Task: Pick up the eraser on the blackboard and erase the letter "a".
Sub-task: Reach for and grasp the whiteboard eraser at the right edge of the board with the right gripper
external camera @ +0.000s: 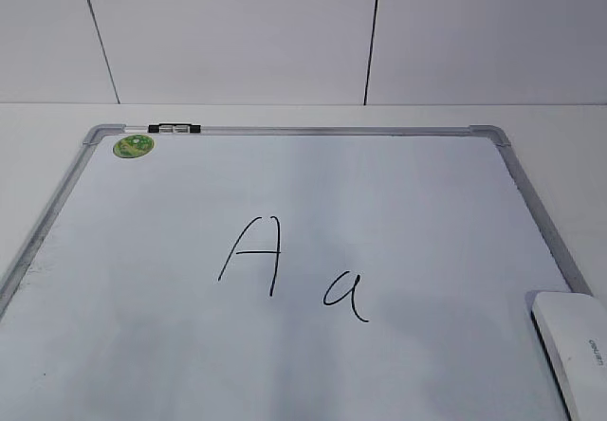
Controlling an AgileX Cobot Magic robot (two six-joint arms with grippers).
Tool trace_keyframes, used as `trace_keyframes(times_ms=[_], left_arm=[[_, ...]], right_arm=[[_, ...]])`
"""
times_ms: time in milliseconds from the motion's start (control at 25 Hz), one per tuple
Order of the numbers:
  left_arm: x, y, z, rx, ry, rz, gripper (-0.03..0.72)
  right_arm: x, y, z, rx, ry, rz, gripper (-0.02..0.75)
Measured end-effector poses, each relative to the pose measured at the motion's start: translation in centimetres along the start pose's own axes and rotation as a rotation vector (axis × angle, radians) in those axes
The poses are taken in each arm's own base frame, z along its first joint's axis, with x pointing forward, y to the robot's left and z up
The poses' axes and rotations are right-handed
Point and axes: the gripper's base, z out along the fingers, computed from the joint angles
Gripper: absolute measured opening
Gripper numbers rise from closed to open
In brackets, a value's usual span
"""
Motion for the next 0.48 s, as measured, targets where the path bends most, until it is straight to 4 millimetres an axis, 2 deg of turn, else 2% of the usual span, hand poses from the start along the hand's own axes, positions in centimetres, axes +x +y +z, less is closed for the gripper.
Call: trace_keyframes(times_ms=[320,480], left_arm=[[0.00,-0.02,0.00,0.002,0.000,-0.001,0.307],[-0.01,-0.03,0.00,0.004,-0.001,-0.002,0.307]], right_arm=[[-0.02,0.08,0.03,-0.008,0.003,0.004,0.592],[-0.50,0.19,0.75,-0.011,0.061,0.000,0.592]])
